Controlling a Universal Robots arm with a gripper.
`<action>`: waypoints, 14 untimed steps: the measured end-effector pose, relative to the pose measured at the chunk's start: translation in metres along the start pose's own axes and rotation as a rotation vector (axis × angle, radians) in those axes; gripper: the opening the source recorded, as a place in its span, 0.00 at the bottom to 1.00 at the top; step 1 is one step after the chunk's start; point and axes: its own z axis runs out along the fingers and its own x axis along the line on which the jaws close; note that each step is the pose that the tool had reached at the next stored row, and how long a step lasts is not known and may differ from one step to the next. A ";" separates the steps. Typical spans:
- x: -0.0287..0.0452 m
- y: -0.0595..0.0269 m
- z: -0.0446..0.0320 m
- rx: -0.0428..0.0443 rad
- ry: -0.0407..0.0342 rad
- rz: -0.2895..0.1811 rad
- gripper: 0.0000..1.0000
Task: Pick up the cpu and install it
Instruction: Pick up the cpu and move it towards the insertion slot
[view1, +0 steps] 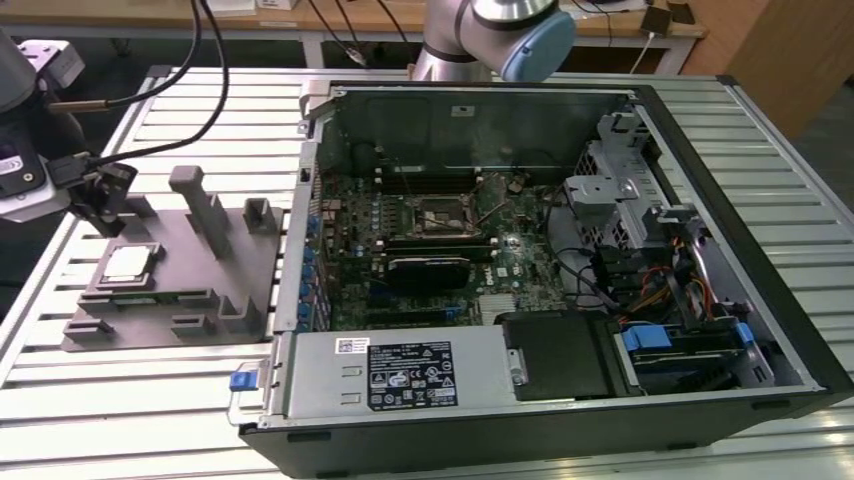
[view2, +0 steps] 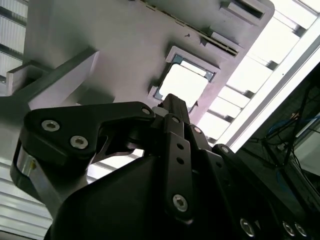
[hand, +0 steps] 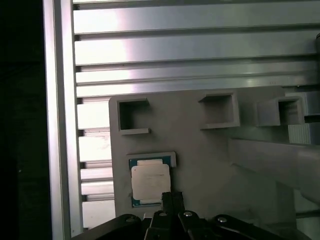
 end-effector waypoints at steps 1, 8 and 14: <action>0.0007 -0.0003 0.0016 0.0001 0.0000 0.000 0.11; 0.0054 -0.0022 0.0122 0.0001 0.0001 0.000 0.11; 0.0078 -0.0038 0.0221 -0.0010 0.0005 -0.001 0.11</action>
